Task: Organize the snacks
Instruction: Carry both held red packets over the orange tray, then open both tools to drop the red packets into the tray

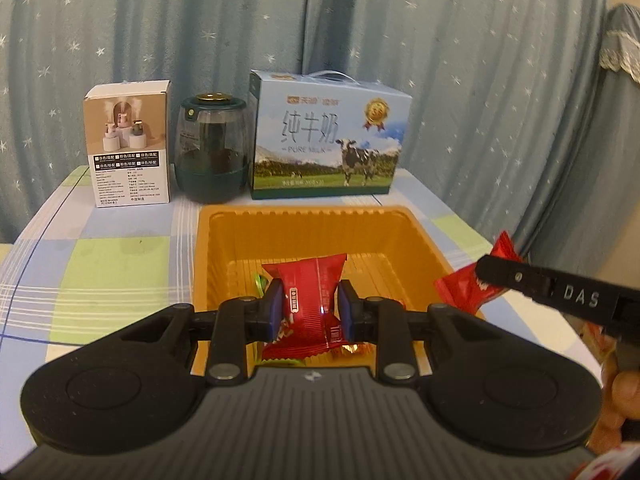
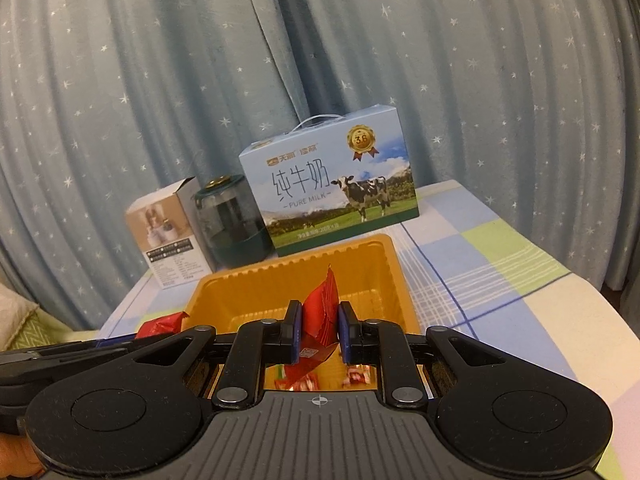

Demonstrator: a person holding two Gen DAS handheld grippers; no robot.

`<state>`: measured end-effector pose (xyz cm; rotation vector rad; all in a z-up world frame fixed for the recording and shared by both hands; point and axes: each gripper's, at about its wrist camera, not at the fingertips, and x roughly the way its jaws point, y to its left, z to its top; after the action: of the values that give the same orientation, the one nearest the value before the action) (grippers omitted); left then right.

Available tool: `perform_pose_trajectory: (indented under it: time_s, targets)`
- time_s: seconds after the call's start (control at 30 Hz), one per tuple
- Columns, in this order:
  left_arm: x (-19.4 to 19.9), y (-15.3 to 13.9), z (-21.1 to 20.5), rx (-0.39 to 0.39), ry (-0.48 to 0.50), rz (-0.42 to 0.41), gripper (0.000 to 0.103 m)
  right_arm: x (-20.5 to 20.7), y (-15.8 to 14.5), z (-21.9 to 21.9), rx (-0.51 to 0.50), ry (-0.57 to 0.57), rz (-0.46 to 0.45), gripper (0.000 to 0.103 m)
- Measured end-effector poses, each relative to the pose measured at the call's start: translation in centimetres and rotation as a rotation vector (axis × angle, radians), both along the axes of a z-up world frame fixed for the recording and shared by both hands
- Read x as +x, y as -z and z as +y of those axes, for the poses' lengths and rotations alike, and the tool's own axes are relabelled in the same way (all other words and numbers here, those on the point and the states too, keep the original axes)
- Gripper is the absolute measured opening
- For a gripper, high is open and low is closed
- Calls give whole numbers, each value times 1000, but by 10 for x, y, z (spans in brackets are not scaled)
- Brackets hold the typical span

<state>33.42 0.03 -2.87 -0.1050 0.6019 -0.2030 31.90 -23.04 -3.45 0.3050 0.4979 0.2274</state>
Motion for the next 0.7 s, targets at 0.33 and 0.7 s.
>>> perform_pose_trajectory:
  time_s: [0.33,0.7]
  targets:
    - [32,13,10,-25,-39,26,25,34,11,10,23,19,14,19]
    - [41,23,9,-19,-56,33,25,40,16,11,48,23,37,19]
